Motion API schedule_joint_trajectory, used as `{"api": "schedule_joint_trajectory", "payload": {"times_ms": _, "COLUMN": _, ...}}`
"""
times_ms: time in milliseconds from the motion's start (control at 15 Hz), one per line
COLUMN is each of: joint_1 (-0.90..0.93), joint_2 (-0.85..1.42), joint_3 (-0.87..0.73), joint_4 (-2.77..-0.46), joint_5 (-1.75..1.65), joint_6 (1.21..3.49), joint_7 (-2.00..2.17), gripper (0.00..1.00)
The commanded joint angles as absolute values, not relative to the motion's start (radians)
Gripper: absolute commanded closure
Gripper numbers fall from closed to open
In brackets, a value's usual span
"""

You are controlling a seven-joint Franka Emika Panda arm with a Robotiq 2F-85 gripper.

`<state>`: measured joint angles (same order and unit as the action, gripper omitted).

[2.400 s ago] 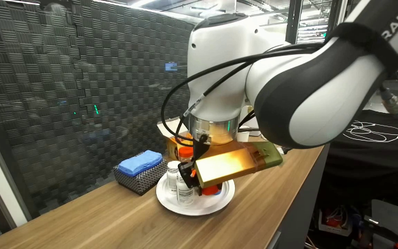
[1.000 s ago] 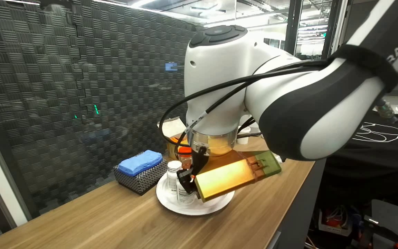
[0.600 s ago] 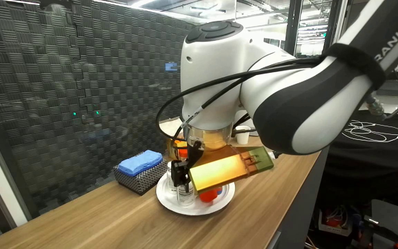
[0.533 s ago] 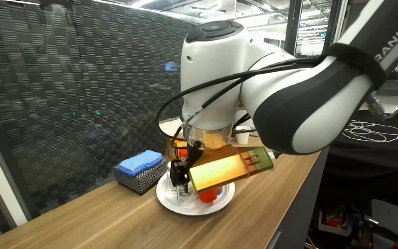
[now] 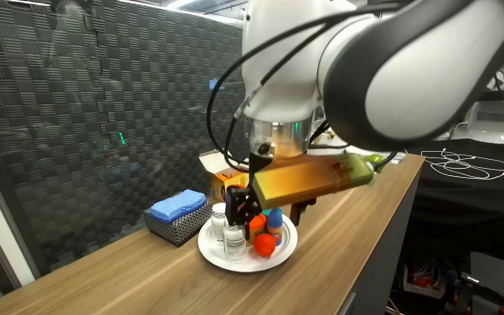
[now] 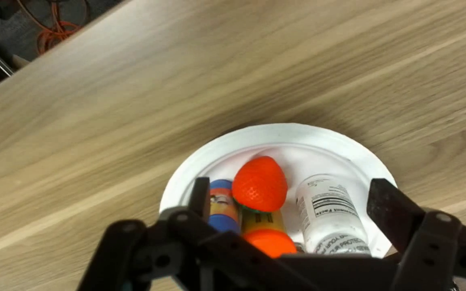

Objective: Pick up the bottles from the table and put them on the white plate.

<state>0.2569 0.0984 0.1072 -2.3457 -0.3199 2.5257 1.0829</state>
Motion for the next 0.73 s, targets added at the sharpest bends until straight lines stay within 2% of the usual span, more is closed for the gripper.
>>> {"api": "schedule_joint_trajectory", "payload": {"times_ms": 0, "joint_1": 0.207, "joint_2": -0.099, "joint_3": 0.121, "joint_4": -2.359, "joint_5": -0.182, "joint_6": 2.303, "joint_7": 0.861, "gripper": 0.00}}
{"api": "schedule_joint_trajectory", "payload": {"times_ms": 333, "joint_1": 0.155, "joint_2": -0.291, "joint_3": 0.098, "joint_4": -2.260, "joint_5": -0.133, "joint_6": 1.926, "joint_7": 0.509, "gripper": 0.00}}
{"api": "schedule_joint_trajectory", "payload": {"times_ms": 400, "joint_1": 0.186, "joint_2": -0.330, "joint_3": 0.054, "joint_4": -2.242, "joint_5": -0.129, "joint_6": 1.870, "joint_7": 0.438, "gripper": 0.00}}
{"api": "schedule_joint_trajectory", "payload": {"times_ms": 467, "joint_1": 0.188, "joint_2": -0.360, "joint_3": 0.041, "joint_4": -2.226, "joint_5": -0.117, "joint_6": 1.827, "joint_7": 0.366, "gripper": 0.00}}
{"api": "schedule_joint_trajectory", "payload": {"times_ms": 533, "joint_1": 0.132, "joint_2": -0.294, "joint_3": 0.108, "joint_4": -2.250, "joint_5": -0.141, "joint_6": 1.904, "joint_7": 0.478, "gripper": 0.00}}
{"api": "schedule_joint_trajectory", "payload": {"times_ms": 667, "joint_1": 0.129, "joint_2": -0.351, "joint_3": 0.091, "joint_4": -2.232, "joint_5": -0.123, "joint_6": 1.846, "joint_7": 0.392, "gripper": 0.00}}
